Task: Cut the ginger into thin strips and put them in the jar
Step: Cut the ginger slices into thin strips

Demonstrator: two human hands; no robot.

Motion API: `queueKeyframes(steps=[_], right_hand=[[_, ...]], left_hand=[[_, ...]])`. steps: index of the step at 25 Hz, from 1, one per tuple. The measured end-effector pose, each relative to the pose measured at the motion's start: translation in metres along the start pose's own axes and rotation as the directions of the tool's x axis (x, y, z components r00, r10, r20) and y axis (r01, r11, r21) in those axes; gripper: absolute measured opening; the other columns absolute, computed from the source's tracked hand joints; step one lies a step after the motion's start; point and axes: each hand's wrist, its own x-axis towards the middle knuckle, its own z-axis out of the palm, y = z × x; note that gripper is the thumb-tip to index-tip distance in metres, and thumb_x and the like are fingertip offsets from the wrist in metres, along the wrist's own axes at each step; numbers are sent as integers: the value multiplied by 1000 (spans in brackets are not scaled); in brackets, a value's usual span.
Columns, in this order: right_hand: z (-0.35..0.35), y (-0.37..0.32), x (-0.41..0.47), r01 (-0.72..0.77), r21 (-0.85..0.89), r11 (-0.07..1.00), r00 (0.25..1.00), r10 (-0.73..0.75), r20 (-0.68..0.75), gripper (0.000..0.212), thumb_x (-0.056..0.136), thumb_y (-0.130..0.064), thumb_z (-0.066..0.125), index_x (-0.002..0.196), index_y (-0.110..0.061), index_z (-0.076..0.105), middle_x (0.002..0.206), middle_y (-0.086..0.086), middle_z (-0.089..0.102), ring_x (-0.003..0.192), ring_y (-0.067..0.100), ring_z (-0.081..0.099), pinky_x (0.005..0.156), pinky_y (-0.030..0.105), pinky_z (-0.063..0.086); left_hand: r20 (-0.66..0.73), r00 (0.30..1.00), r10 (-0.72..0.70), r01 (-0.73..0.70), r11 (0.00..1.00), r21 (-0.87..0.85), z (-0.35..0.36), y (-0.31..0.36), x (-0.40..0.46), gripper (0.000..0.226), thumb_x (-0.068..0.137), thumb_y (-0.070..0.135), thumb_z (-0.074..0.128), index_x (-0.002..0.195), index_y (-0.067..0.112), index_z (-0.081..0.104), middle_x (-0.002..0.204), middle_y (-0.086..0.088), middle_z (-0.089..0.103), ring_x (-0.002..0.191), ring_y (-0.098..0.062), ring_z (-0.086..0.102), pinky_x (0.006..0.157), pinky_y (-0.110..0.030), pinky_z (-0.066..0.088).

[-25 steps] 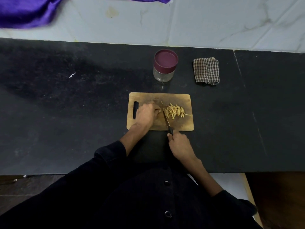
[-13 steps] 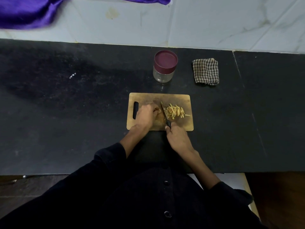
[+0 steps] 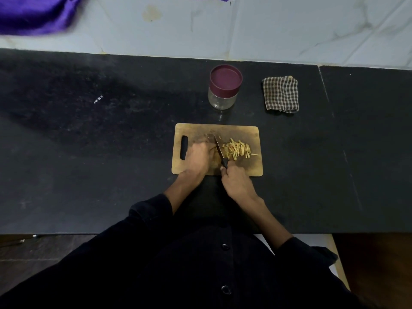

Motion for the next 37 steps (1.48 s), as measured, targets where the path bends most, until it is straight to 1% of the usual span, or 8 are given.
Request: queueKeyframes(steps=[6, 10, 17, 25, 30, 33, 35, 37], right_hand=[[6, -5, -2, -36, -71, 997, 999, 36, 5, 25, 105, -24, 39, 117, -5, 48, 109, 17, 64, 103, 34, 62, 71, 37, 42], [8, -5, -5, -59, -95, 994, 998, 62, 21, 24, 106, -24, 38, 117, -5, 48, 112, 18, 64, 105, 35, 61, 71, 37, 40], [8, 8, -18, -76, -49, 996, 995, 79, 60, 26, 106, -28, 38, 113, -6, 50, 110, 16, 61, 102, 32, 60, 78, 42, 47], [3, 12, -21, -76, 34, 997, 997, 75, 22, 28, 105, -30, 38, 110, -7, 54, 104, 11, 61, 97, 29, 60, 82, 43, 50], [8, 4, -17, -18, 16, 1000, 998, 17, 61, 28, 105, -28, 39, 114, -7, 53, 108, 14, 62, 102, 32, 60, 78, 39, 46], [8, 8, -15, -28, 19, 999, 998, 27, 62, 27, 105, -29, 39, 113, -7, 53, 107, 14, 62, 102, 33, 60, 80, 42, 48], [5, 15, -15, -48, 27, 998, 998, 47, 40, 27, 105, -29, 38, 110, -7, 53, 105, 13, 61, 100, 32, 60, 78, 40, 47], [1, 20, -16, -52, 43, 998, 999, 52, 15, 27, 105, -29, 38, 110, -7, 53, 103, 12, 61, 97, 32, 60, 78, 41, 48]], left_hand=[[-12, 998, 68, -68, 997, 37, -2, 3, -2, 24, 96, 11, 51, 106, 13, 72, 101, -8, 70, 87, -25, 65, 73, -33, 50], [-10, 998, 62, -61, 997, 43, -3, 4, -1, 24, 95, 12, 51, 102, 13, 73, 101, -10, 70, 88, -29, 65, 77, -40, 53], [-2, 1000, 26, -25, 998, 59, -2, 2, -1, 23, 97, 20, 51, 105, 15, 72, 99, -4, 71, 87, -21, 67, 78, -35, 55], [-43, 997, 59, -62, 995, -76, -8, -3, 1, 22, 93, 9, 56, 106, 13, 73, 104, -6, 72, 92, -20, 67, 83, -38, 55], [-108, 989, 97, -109, 987, -115, -18, -8, 3, 21, 91, 4, 57, 103, 10, 74, 102, -7, 73, 93, -20, 68, 87, -35, 54], [-98, 990, 99, -113, 983, -145, -24, -6, 3, 21, 91, 3, 59, 106, 7, 72, 108, -7, 72, 99, -17, 66, 89, -21, 49], [-106, 991, 81, -101, 974, -204, -31, -8, 3, 21, 91, 2, 59, 108, 5, 71, 111, -7, 70, 99, -13, 64, 82, -7, 43], [-107, 993, 49, -78, 954, -289, -37, -11, 4, 21, 90, 2, 60, 107, 5, 71, 110, -7, 70, 91, -7, 64, 78, -7, 45]])
